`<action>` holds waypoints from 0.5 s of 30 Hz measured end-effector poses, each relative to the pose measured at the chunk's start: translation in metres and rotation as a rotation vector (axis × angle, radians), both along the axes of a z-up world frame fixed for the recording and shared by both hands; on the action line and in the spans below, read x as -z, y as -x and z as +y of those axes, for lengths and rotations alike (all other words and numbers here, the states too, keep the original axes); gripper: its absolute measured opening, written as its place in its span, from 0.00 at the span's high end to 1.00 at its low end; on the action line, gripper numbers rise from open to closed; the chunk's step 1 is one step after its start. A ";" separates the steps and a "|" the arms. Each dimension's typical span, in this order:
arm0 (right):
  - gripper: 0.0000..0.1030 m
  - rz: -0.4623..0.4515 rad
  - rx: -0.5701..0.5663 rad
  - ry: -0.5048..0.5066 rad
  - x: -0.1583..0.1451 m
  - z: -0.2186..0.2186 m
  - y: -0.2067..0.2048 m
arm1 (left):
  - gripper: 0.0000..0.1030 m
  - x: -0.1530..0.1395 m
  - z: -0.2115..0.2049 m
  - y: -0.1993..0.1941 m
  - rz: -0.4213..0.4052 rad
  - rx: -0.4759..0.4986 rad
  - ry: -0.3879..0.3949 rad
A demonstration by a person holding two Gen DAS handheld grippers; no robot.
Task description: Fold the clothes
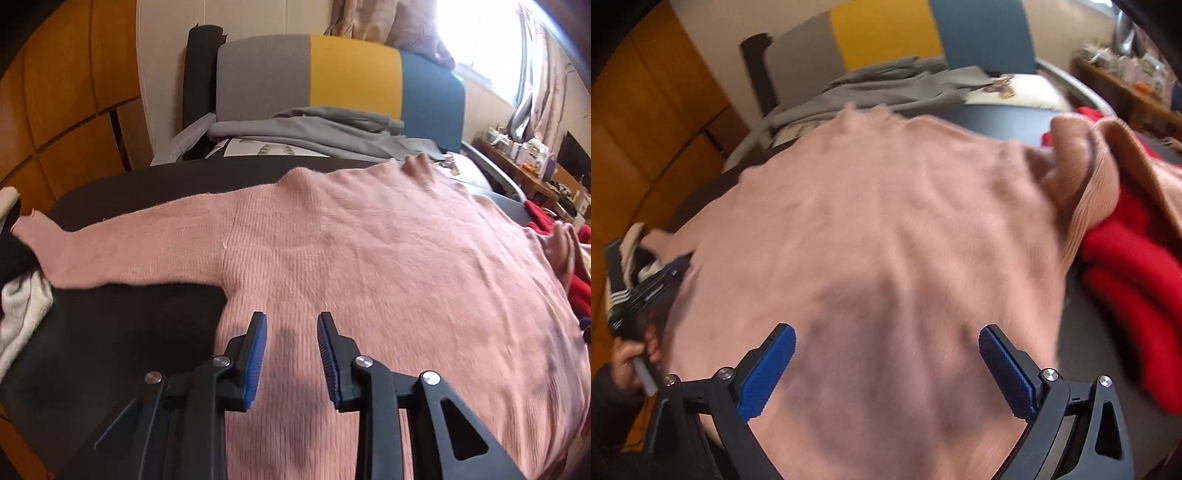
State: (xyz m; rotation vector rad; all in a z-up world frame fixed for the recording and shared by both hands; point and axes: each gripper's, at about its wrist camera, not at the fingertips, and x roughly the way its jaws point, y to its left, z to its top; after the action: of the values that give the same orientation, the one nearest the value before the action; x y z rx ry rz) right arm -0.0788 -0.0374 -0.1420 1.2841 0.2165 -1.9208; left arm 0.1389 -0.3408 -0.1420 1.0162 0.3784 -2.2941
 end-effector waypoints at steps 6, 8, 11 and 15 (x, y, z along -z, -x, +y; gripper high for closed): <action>0.02 -0.033 0.053 -0.015 0.019 0.032 -0.020 | 0.72 0.019 0.018 -0.019 -0.069 0.024 -0.012; 0.02 -0.038 0.083 -0.018 0.026 0.044 -0.022 | 0.71 0.030 0.015 -0.026 -0.074 0.013 -0.029; 0.02 0.035 0.058 -0.073 0.035 0.037 -0.016 | 0.71 0.032 0.017 -0.027 -0.063 0.010 -0.014; 0.01 0.094 0.036 -0.136 0.039 0.027 -0.016 | 0.71 0.031 0.017 -0.029 -0.049 -0.001 -0.021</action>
State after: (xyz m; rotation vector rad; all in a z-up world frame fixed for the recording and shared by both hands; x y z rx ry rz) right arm -0.0629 -0.0104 -0.1808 1.2942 0.3798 -2.0287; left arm 0.1676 -0.3239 -0.1730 1.0806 0.3827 -2.2639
